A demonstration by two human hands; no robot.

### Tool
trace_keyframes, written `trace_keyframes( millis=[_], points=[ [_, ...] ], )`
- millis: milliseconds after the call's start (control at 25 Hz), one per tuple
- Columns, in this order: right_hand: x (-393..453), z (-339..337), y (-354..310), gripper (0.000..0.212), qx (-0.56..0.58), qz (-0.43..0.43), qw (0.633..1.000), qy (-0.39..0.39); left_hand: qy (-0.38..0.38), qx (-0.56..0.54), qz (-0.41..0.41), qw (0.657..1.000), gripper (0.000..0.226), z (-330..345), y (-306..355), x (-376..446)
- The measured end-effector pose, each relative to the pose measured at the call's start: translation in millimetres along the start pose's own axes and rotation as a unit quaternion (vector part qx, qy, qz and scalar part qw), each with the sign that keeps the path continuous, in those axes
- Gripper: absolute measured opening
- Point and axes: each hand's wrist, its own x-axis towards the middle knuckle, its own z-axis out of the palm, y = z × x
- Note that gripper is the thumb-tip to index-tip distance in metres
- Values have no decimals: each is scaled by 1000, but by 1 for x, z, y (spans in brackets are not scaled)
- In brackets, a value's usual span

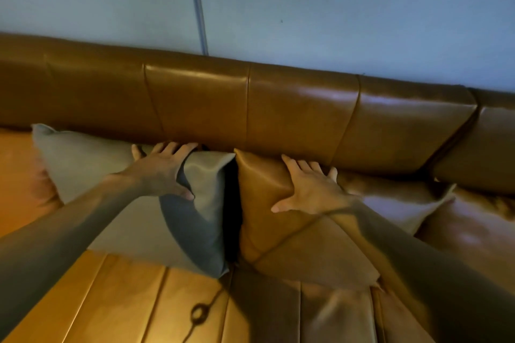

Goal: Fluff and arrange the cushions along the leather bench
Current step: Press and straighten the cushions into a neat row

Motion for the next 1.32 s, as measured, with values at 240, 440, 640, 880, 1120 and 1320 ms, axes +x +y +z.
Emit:
trace_keyframes(
  millis=[240,440,640,880,1120,1320],
  points=[
    [-5,-9,2,83,37,-3,999,15,55,-16,-10,998,90,-8,5,-5],
    [-1,-11,2,81,30,-6,999,10,67,-45,-34,996,76,-12,10,-1],
    [3,-8,-2,78,38,-4,999,18,84,-52,-6,995,74,-12,28,-1],
    [3,-7,-3,82,23,7,1000,18,92,-21,14,995,83,-2,31,1],
    [-5,-4,-2,102,28,8,1000,11,121,-48,62,990,107,7,5,-23],
    [-6,-18,-41,85,82,-51,992,86,167,-84,-2,982,75,4,-51,-68]
  ],
)
